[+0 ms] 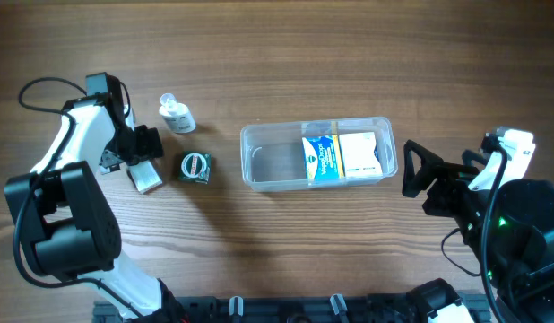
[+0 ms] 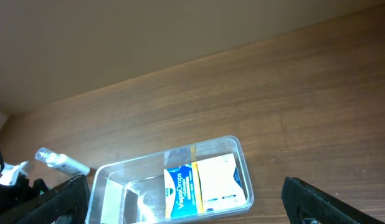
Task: Pack container
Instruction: 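Reach left gripper to the white Panadol box and grasp it, then carry the Panadol box into the container's left side and release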
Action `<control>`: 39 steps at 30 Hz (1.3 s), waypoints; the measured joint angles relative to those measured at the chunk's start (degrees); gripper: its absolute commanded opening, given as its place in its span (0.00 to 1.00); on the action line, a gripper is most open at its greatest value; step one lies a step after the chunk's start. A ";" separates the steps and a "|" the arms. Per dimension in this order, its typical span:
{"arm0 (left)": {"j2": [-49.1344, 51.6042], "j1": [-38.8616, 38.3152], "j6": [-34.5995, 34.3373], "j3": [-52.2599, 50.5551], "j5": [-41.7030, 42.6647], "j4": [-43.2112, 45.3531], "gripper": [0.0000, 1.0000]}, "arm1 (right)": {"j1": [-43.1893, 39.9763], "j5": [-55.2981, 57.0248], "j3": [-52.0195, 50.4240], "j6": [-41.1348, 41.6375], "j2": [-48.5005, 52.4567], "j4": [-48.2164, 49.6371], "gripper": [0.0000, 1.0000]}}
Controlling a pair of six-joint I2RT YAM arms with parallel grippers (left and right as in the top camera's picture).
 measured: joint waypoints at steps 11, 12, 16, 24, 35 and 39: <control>0.66 4.90 -4.04 -2.36 0.83 0.90 0.44 | 0.00 0.00 0.00 0.00 -0.02 0.00 1.00; 0.66 5.18 -4.09 -2.36 1.81 0.17 0.41 | 0.00 0.02 0.02 0.00 -0.02 -0.02 1.00; 0.37 4.70 -4.33 -1.31 4.74 -3.41 0.37 | 0.00 0.02 0.00 0.00 0.00 0.00 1.00; -15.61 -4.79 -4.33 9.16 5.90 -12.92 0.43 | 0.00 0.02 0.00 0.00 0.09 -1.25 1.00; -26.45 -41.22 -2.64 10.78 5.84 -3.82 0.42 | 0.00 0.02 0.02 0.00 0.09 -1.53 1.00; -18.10 -49.05 7.39 10.82 4.94 -0.44 0.31 | 0.00 0.02 0.00 0.00 0.09 -1.53 1.00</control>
